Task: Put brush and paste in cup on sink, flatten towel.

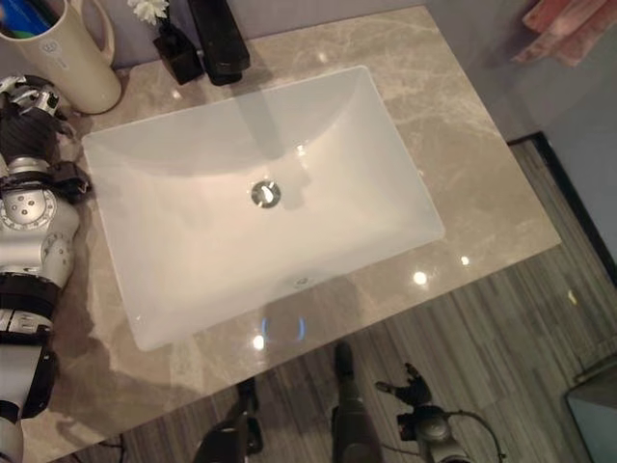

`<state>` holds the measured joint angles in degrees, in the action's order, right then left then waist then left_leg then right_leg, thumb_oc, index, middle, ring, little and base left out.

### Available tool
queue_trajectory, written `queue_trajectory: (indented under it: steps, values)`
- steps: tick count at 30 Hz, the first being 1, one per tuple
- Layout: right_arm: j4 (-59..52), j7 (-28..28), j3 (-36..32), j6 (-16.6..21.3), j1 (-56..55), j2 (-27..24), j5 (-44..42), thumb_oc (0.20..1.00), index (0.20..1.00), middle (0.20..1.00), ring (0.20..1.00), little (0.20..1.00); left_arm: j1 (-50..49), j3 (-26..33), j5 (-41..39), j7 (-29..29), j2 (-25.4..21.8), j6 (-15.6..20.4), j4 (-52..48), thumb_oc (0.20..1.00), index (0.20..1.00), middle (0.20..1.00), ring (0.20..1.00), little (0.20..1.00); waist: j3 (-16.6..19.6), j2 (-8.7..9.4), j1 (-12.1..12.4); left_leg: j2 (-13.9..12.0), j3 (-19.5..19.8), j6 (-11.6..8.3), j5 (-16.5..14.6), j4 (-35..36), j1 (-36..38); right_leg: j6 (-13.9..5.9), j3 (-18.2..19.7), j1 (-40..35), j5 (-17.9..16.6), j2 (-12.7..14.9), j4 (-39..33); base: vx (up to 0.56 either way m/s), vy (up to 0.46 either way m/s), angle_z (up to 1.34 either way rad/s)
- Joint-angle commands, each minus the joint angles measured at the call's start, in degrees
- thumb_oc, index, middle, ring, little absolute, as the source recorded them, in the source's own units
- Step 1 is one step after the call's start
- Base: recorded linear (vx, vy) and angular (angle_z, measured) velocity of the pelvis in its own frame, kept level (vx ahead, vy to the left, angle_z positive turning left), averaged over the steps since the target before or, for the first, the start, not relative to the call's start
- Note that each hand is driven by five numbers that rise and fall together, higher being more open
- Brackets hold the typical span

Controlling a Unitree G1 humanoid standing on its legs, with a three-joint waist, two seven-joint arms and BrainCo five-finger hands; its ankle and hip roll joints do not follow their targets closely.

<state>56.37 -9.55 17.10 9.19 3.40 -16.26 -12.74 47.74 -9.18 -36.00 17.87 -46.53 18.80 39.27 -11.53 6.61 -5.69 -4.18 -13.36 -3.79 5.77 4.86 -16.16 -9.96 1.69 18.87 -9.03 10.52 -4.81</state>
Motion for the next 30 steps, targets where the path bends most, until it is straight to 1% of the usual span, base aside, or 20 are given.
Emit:
queue_trajectory:
  steps: [1, 5, 8, 11, 13, 14, 17, 18, 19, 21, 24, 25, 27, 28, 29, 30]
  values:
    - [-2.13, 0.46, 0.71, 1.94, 0.44, -2.53, -1.82, 1.000, 1.000, 1.000, 1.000, 1.000, 2.25, -1.56, 0.49, 0.45, 0.43, 0.53, 5.48, 0.200, 0.200, 0.200, 0.200, 0.200, -1.40, -2.08, -1.51, -0.99, 3.55, 1.15, -2.78, -5.74, -2.72, -4.46, -1.27, -3.39, -5.51, 3.77, 0.15, 0.00, 0.000, 0.00]
    - [-2.91, 0.58, 0.67, 1.96, -0.21, -2.47, -1.77, 1.000, 1.000, 1.000, 1.000, 1.000, 2.11, -1.73, 2.07, 1.12, 0.67, 0.28, 5.80, 0.200, 0.200, 0.200, 0.200, 0.200, -1.20, -1.86, -1.55, -1.08, 3.62, 1.16, -3.25, -6.69, -2.63, -4.40, -1.45, -3.81, -5.14, 3.69, 0.28, 0.00, 0.000, 0.00]
    - [-2.62, 0.53, 0.62, 1.94, -0.69, -2.08, -1.57, 1.000, 1.000, 1.000, 1.000, 1.000, 1.14, -1.51, 6.34, 3.47, 0.62, -0.52, 5.47, 0.200, 0.200, 0.200, 0.200, 0.200, -0.97, -1.82, -1.24, -1.16, 3.96, 1.23, -3.56, -7.19, -2.27, -4.37, -1.91, -4.69, -4.74, 3.82, 0.51, 0.00, 0.000, 0.00]
    - [-1.88, 0.28, 0.19, 1.97, -1.55, -1.59, -1.19, 1.000, 1.000, 1.000, 1.000, 1.000, -1.71, -0.42, 14.29, 7.84, 0.63, -1.90, 2.81, 0.200, 0.200, 0.200, 0.200, 0.200, -0.19, -1.92, -0.47, -1.08, 4.45, 1.24, -3.54, -6.98, -1.38, -4.20, -2.80, -5.74, -4.00, 4.14, 1.19, 0.00, -0.008, 0.01]
    - [-0.49, -0.21, -0.64, 1.97, -1.89, -0.94, -0.95, 1.000, 1.000, 1.000, 1.000, 1.000, -5.64, 2.38, 17.09, 10.85, 2.63, -2.00, -0.91, 0.200, 0.200, 0.200, 0.200, 0.200, 0.44, -2.01, 0.33, -0.99, 5.11, 1.23, -3.61, -6.50, -0.13, -4.01, -3.85, -7.07, -3.16, 4.49, 1.79, 0.02, -0.008, 0.00]
    - [0.40, -0.37, -1.51, 1.92, -2.57, -0.33, -0.60, 1.000, 1.000, 1.000, 1.000, 1.000, -10.34, 5.56, 20.69, 13.60, 4.32, -2.14, -5.35, 0.200, 0.200, 0.200, 0.200, 0.200, 1.12, -2.01, 1.12, -0.73, 5.62, 1.26, -3.93, -5.93, 1.53, -3.89, -4.77, -8.62, -2.34, 4.71, 2.42, 0.05, -0.004, 0.04]
    - [1.09, -0.70, -3.01, 1.67, -3.23, 0.15, -0.27, 1.000, 1.000, 1.000, 1.000, 1.000, -17.46, 10.19, 24.22, 15.93, 6.90, -2.08, -12.76, 0.200, 0.200, 0.200, 0.200, 0.200, 2.41, -1.94, 2.31, -0.21, 6.42, 1.32, -3.59, -4.60, 3.17, -3.77, -5.99, -9.94, -1.50, 4.98, 3.53, 0.02, 0.017, 0.17]
    - [1.46, -0.67, -3.56, 1.51, -3.43, 0.25, -0.27, 1.000, 1.000, 1.000, 1.000, 1.000, -19.89, 11.84, 25.80, 16.37, 7.10, -2.30, -15.09, 0.200, 0.200, 0.200, 0.200, 0.200, 2.87, -2.00, 2.74, -0.05, 6.80, 1.38, -3.54, -3.97, 3.89, -3.74, -6.34, -10.45, -0.91, 5.04, 4.16, 0.00, 0.020, 0.20]
    - [1.47, -0.67, -3.47, 1.52, -3.47, 0.20, -0.27, 1.000, 1.000, 1.000, 1.000, 1.000, -20.20, 12.03, 25.91, 16.40, 7.19, -2.44, -15.38, 0.200, 0.200, 0.200, 0.200, 0.200, 2.88, -2.04, 2.62, -0.03, 6.84, 1.38, -3.49, -3.85, 4.03, -3.75, -6.38, -10.54, -0.84, 5.06, 4.21, 0.00, 0.035, 0.26]
    - [2.05, -0.33, -5.23, 1.51, -4.74, 0.39, -0.25, 1.000, 1.000, 1.000, 1.000, 1.000, -27.18, 16.40, 29.28, 16.47, 8.01, -1.86, -23.77, 0.200, 0.200, 0.200, 0.200, 0.200, 4.05, -1.82, 3.53, 0.57, 7.44, 1.70, -3.89, -3.54, 5.60, -3.68, -7.23, -11.87, 0.21, 5.26, 6.09, -0.01, 0.037, 0.26]
    - [1.99, 0.23, -6.83, 1.54, -6.43, 0.33, -1.01, 1.000, 1.000, 1.000, 1.000, 1.000, -30.82, 18.45, 30.85, 15.11, 8.43, -0.69, -30.85, 0.200, 0.200, 0.200, 0.200, 0.200, 4.64, -1.47, 3.80, 1.08, 7.83, 2.29, -5.05, -4.81, 6.64, -3.57, -7.24, -12.64, 1.15, 5.25, 8.24, -0.03, 0.044, 0.26]
    - [1.26, 0.58, -8.44, 1.84, -7.90, 0.20, -2.28, 1.000, 1.000, 1.000, 1.000, 1.000, -30.70, 17.76, 30.69, 13.29, 9.38, 0.75, -36.67, 0.200, 0.200, 0.200, 0.200, 0.200, 4.88, -1.16, 3.50, 1.62, 8.25, 2.65, -5.84, -5.83, 6.81, -3.62, -7.09, -13.09, 0.75, 5.35, 8.93, -0.07, 0.062, 0.23]
    - [-0.43, 0.58, -9.59, 2.30, -9.36, 0.01, -3.32, 1.000, 1.000, 1.000, 1.000, 1.000, -29.59, 16.28, 30.15, 11.79, 10.22, 1.94, -39.98, 0.200, 0.200, 0.200, 0.200, 0.200, 5.06, -0.94, 2.77, 1.97, 8.22, 2.90, -6.37, -6.64, 6.69, -3.72, -6.97, -13.29, 0.07, 5.46, 8.63, -0.12, 0.069, 0.13]
    - [-1.53, 0.46, -10.17, 2.53, -9.77, -0.34, -3.67, 1.000, 1.000, 1.000, 1.000, 1.000, -28.63, 15.21, 29.76, 11.11, 10.41, 2.48, -40.81, 0.200, 0.200, 0.200, 0.200, 0.200, 5.00, -0.83, 2.27, 2.19, 7.92, 2.99, -6.47, -6.80, 6.40, -3.93, -6.68, -12.98, -1.32, 5.68, 7.91, -0.20, 0.082, 0.11]
    - [-3.16, 0.18, -10.53, 2.91, -9.88, -0.95, -3.59, 1.000, 1.000, 1.000, 1.000, 1.000, -27.30, 14.07, 29.43, 10.88, 10.60, 3.21, -41.77, 0.200, 0.200, 0.200, 0.200, 0.200, 4.85, -0.61, 1.73, 2.41, 7.29, 2.97, -6.41, -6.90, 5.87, -4.37, -6.27, -12.13, -3.72, 6.06, 6.68, -0.15, 0.057, 0.09]
    - [-3.27, 0.16, -10.62, 2.85, -9.93, -0.95, -3.57, 1.000, 1.000, 1.000, 1.000, 1.000, -27.19, 13.99, 29.43, 10.88, 10.62, 3.24, -41.71, 0.200, 0.200, 0.200, 0.200, 0.200, 4.92, -0.62, 1.89, 2.40, 7.18, 3.00, -6.43, -6.94, 5.75, -4.39, -6.17, -12.05, -3.93, 6.04, 6.46, -0.19, 0.050, 0.03]
